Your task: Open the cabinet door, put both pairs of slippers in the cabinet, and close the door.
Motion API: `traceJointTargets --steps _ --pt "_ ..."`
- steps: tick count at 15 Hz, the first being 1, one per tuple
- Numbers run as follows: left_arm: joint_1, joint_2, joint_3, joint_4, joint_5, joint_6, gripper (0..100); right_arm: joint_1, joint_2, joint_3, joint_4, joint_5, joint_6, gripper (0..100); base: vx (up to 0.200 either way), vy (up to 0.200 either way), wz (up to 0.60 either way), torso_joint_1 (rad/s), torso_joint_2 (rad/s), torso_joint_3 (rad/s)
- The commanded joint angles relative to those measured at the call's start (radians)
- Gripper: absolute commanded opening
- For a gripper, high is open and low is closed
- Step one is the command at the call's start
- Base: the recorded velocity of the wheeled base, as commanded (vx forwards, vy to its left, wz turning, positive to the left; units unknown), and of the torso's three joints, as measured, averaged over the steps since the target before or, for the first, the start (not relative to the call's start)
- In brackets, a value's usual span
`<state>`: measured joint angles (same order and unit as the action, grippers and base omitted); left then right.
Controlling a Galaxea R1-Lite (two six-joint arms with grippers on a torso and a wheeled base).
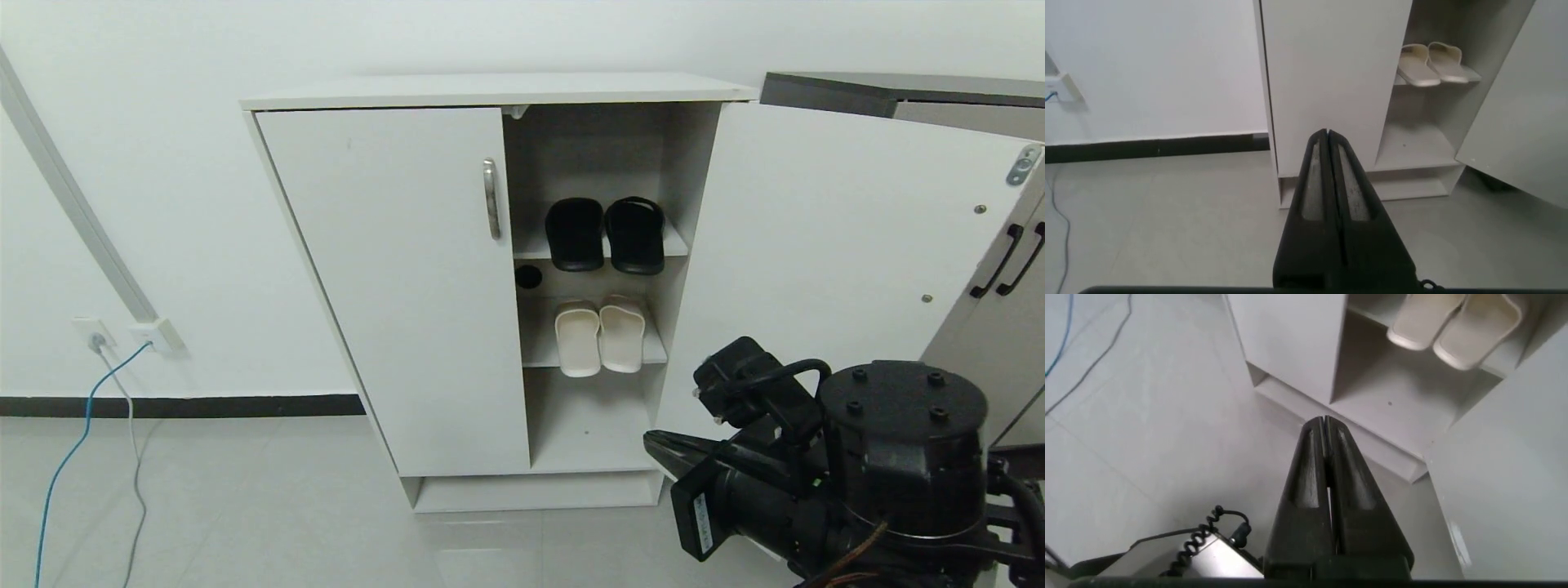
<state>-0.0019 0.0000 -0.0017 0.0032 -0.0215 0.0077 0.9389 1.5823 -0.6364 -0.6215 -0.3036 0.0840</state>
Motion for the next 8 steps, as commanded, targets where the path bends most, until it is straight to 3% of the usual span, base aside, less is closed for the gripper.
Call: traceJointTargets --steps 1,8 --pt "0.0 0.0 0.0 0.0 0.0 0.0 0 0.0 0.005 0.003 0.0 0.0 0.0 0 0.0 0.0 0.0 0.0 0.0 0.0" --pt "0.0 0.0 0.0 0.0 0.0 0.0 0 0.003 0.01 0.003 0.0 0.0 -0.001 0 0.0 0.0 0.0 0.0 0.0 0.0"
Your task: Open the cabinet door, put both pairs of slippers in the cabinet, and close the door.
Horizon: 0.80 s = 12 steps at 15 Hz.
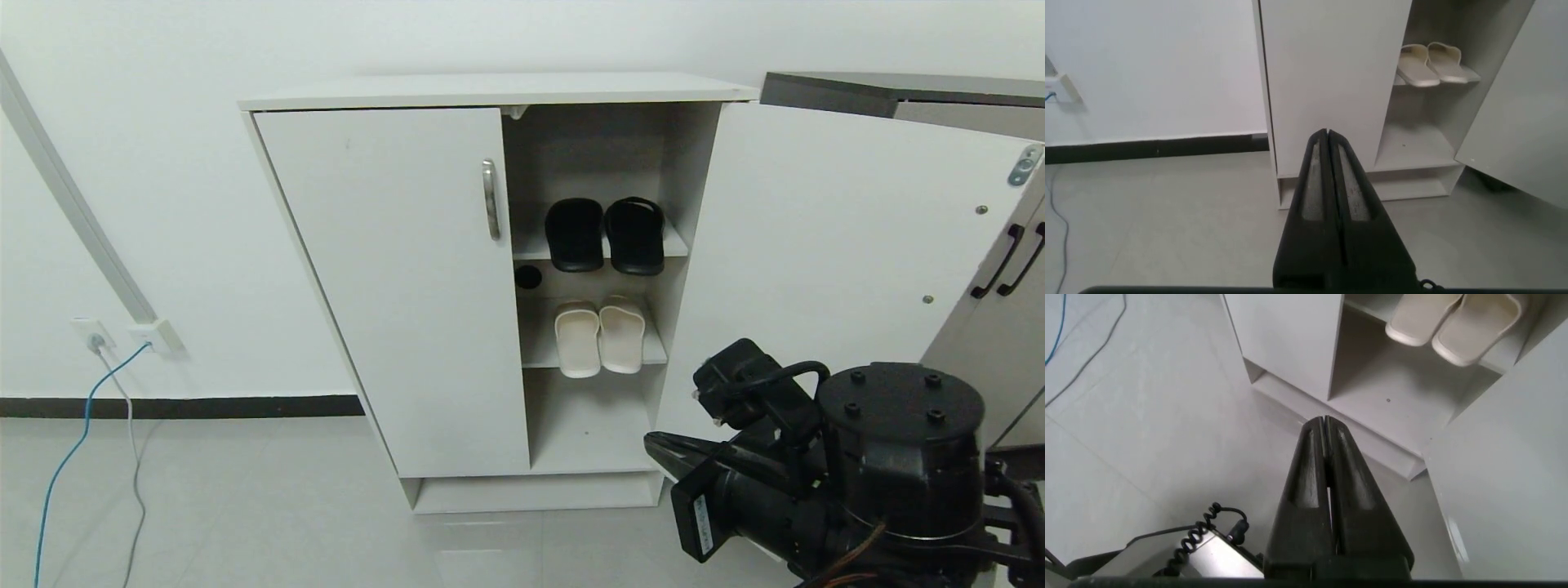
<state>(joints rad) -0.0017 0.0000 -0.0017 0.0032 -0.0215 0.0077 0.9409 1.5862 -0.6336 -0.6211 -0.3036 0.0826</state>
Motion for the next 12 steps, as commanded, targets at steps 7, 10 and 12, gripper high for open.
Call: traceJointTargets --steps 7,10,12 --pt "0.0 0.002 0.0 0.0 0.0 0.002 0 0.001 0.02 0.002 0.0 -0.002 0.0 0 0.0 0.0 0.0 0.0 0.0 0.0" --pt "0.0 0.0 0.0 0.0 0.0 0.002 0 0.001 0.021 0.002 0.0 -0.002 0.0 0 0.0 0.0 0.0 0.0 0.0 0.0" --pt "0.0 0.002 0.0 0.0 0.0 0.002 0 0.003 0.021 0.002 0.0 -0.002 -0.001 0 0.0 0.0 0.0 -0.004 -0.09 -0.101"
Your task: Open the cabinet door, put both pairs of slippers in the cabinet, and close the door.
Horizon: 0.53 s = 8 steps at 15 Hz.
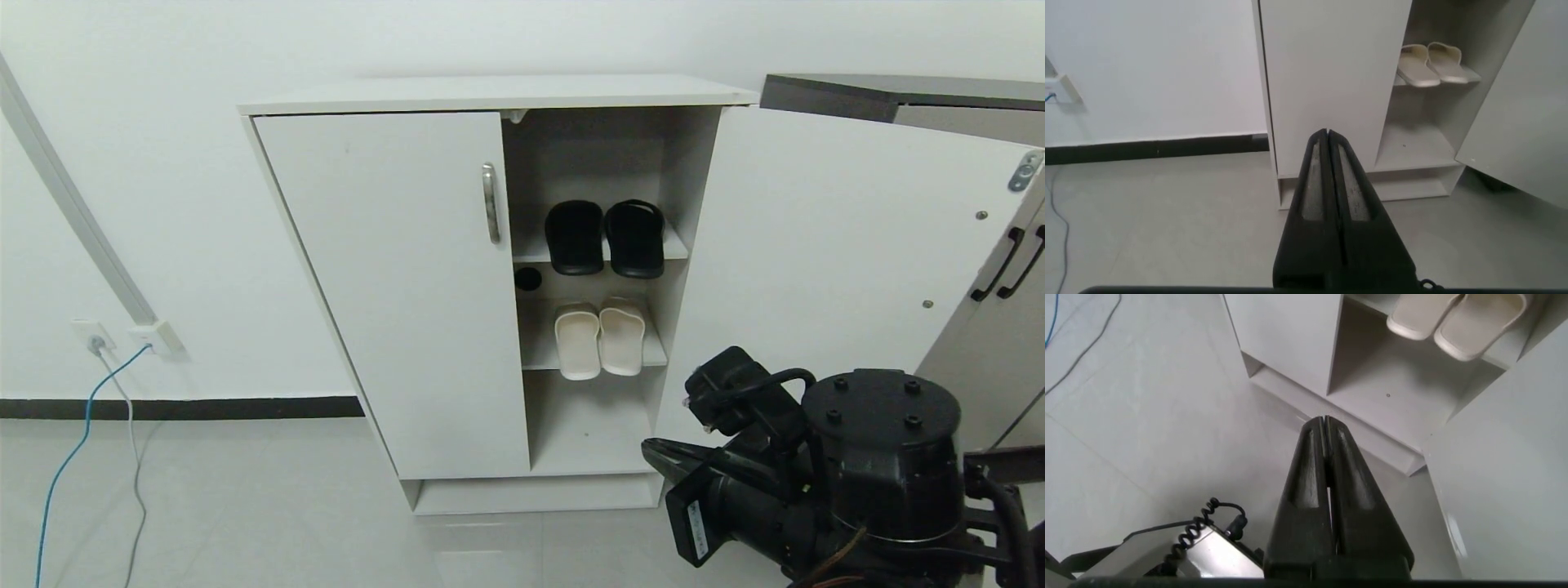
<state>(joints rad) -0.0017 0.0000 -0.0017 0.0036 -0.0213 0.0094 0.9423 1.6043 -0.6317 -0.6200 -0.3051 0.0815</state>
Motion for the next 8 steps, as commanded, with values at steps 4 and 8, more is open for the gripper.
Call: traceJointTargets --steps 4,8 --pt "0.0 0.002 0.0 -0.001 0.0 0.0 0 0.001 0.022 0.0 -0.055 0.004 0.003 0 0.0 0.0 0.0 0.013 -0.28 -0.354" --pt "0.0 0.002 0.0 -0.001 0.0 0.0 0 0.0 0.114 0.043 -0.33 -0.006 -0.045 0 0.0 0.0 0.0 0.058 -0.51 -0.37"
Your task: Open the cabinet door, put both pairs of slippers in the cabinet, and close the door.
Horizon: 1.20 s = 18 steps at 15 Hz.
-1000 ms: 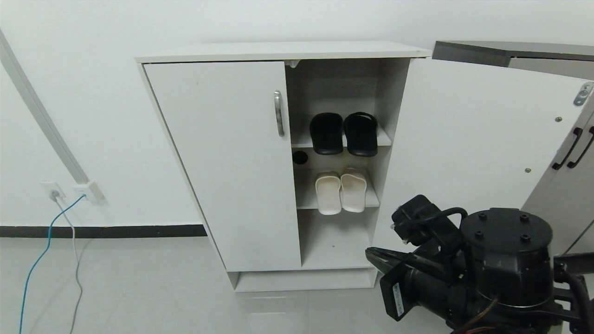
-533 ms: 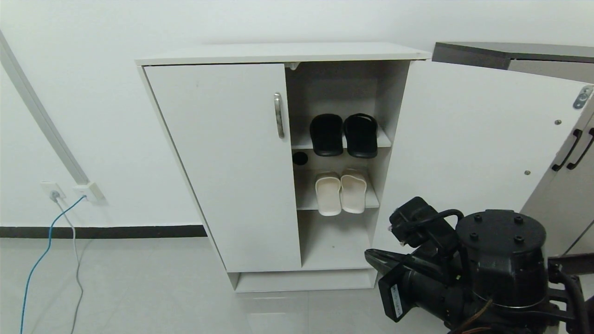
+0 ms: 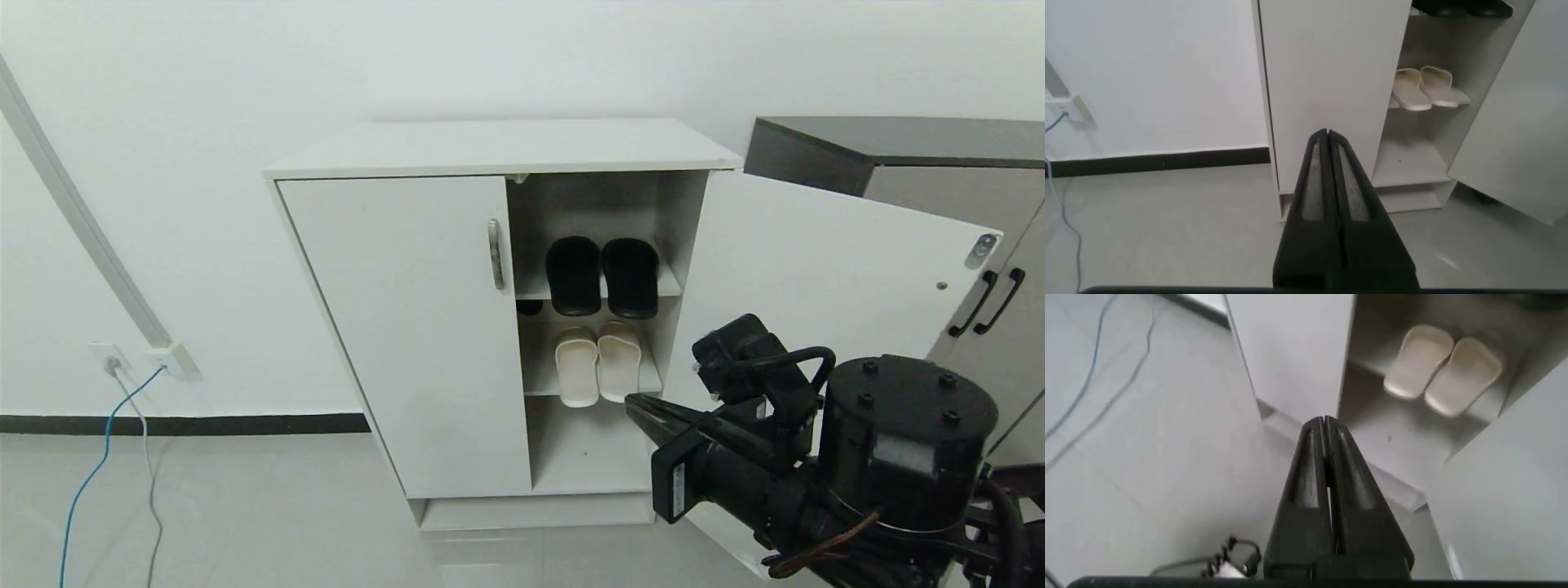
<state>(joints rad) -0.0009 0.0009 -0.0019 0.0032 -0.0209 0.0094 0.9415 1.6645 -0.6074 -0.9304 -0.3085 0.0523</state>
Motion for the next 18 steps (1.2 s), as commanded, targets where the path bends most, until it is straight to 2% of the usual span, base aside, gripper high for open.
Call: traceJointTargets --steps 1,9,18 --pt "-0.001 -0.001 0.0 0.0 -0.001 0.0 0 -0.001 0.07 0.029 -0.07 -0.004 -0.034 0 0.0 0.0 0.0 0.09 -0.47 -0.354" --pt "-0.001 -0.001 0.0 0.0 -0.001 0.0 0 -0.004 0.078 0.031 -0.084 -0.006 -0.04 0 0.0 0.0 0.0 0.141 -0.47 -0.331" --pt "-0.001 -0.001 0.0 0.0 -0.001 0.0 0 -0.046 0.087 0.012 -0.084 -0.011 -0.04 0 0.0 0.0 0.0 0.202 -0.52 -0.32"
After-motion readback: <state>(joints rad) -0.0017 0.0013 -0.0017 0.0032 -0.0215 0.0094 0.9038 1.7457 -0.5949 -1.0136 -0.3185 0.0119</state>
